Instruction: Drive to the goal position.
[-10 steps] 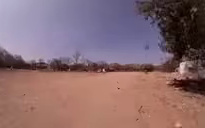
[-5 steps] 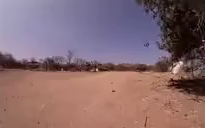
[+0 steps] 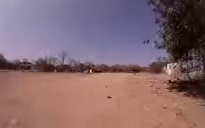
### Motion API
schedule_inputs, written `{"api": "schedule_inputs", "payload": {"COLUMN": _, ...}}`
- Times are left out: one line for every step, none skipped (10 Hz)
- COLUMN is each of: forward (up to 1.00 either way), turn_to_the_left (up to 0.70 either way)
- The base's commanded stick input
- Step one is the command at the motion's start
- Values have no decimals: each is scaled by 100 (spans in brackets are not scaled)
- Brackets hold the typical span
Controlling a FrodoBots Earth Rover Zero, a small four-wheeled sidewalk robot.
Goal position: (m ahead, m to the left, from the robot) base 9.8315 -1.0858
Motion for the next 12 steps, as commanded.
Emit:
{"api": "schedule_inputs", "payload": {"forward": 100, "turn_to_the_left": -16}}
{"api": "schedule_inputs", "payload": {"forward": 100, "turn_to_the_left": -31}}
{"api": "schedule_inputs", "payload": {"forward": 100, "turn_to_the_left": -38}}
{"api": "schedule_inputs", "payload": {"forward": 100, "turn_to_the_left": -40}}
{"api": "schedule_inputs", "payload": {"forward": 100, "turn_to_the_left": -3}}
{"api": "schedule_inputs", "payload": {"forward": 100, "turn_to_the_left": 0}}
{"api": "schedule_inputs", "payload": {"forward": 100, "turn_to_the_left": 0}}
{"api": "schedule_inputs", "payload": {"forward": 100, "turn_to_the_left": 0}}
{"api": "schedule_inputs", "payload": {"forward": 100, "turn_to_the_left": -2}}
{"api": "schedule_inputs", "payload": {"forward": 100, "turn_to_the_left": -9}}
{"api": "schedule_inputs", "payload": {"forward": 100, "turn_to_the_left": -40}}
{"api": "schedule_inputs", "payload": {"forward": 100, "turn_to_the_left": -40}}
